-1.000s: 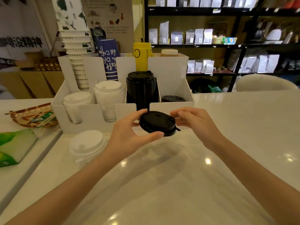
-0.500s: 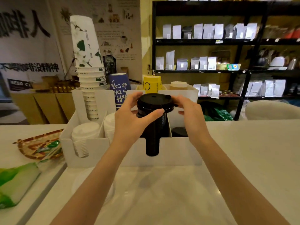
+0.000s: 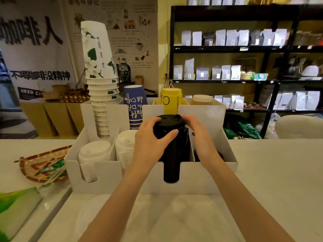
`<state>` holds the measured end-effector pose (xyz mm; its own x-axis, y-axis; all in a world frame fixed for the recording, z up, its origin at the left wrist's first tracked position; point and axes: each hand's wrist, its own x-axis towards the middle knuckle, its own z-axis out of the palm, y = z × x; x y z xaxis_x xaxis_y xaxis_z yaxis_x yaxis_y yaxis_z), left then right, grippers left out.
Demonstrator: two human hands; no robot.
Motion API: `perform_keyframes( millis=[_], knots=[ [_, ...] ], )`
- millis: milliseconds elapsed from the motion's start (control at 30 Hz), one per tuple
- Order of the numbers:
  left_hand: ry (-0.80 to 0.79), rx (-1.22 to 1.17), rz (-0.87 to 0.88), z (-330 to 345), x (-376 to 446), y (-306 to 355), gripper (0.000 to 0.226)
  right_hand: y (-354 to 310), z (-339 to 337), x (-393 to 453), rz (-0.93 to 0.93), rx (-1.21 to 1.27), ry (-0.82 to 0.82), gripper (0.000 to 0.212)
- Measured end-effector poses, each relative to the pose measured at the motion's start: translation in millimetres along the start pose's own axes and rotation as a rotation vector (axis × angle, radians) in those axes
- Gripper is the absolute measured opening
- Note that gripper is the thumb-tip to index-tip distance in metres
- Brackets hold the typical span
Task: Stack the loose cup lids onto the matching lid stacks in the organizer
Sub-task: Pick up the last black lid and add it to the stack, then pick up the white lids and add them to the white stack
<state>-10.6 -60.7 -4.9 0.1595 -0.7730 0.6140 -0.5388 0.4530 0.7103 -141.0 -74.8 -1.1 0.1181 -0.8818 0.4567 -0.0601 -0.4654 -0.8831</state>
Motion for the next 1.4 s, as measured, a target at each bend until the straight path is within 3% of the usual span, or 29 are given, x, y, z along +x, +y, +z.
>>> perform_keyframes(
  millis=[300, 467, 833, 933, 1033, 1167, 1400],
  knots=[
    [-0.050, 0.152, 0.026, -0.5, -2.0, 2.7, 0.052, 12.0, -4.2, 4.4, 0.012, -0.018, 0.033, 0.033],
    [-0.108, 0.126, 0.001, -7.7, 1.0, -1.3, 0.048, 17.2, 2.0, 0.0, -0.008, -0.048, 0.138, 0.027],
    [-0.149, 0.177, 0.091, -4.7, -9.9, -3.4, 0.048, 16.2, 5.7, -4.6, -0.063, -0.345, 0.161, 0.030],
    [-0.212, 0.127, 0.061, -10.1, -7.8, -1.1, 0.047, 12.0, 17.9, -10.3, -0.130, -0.535, 0.240, 0.040],
    [-0.140, 0.006, 0.045, -26.6, -8.1, -0.6, 0.039, 4.2, 35.3, -23.0, -0.301, -0.694, 0.291, 0.048],
    [-0.048, -0.043, 0.083, -55.0, -23.3, -10.7, 0.030, -0.7, 57.7, -39.4, -0.461, -0.734, 0.199, 0.049],
    [0.002, 0.134, -0.020, -107.5, -75.5, -48.8, 0.026, 8.1, 87.0, -67.8, -0.631, -0.709, -0.090, 0.043]
  ],
)
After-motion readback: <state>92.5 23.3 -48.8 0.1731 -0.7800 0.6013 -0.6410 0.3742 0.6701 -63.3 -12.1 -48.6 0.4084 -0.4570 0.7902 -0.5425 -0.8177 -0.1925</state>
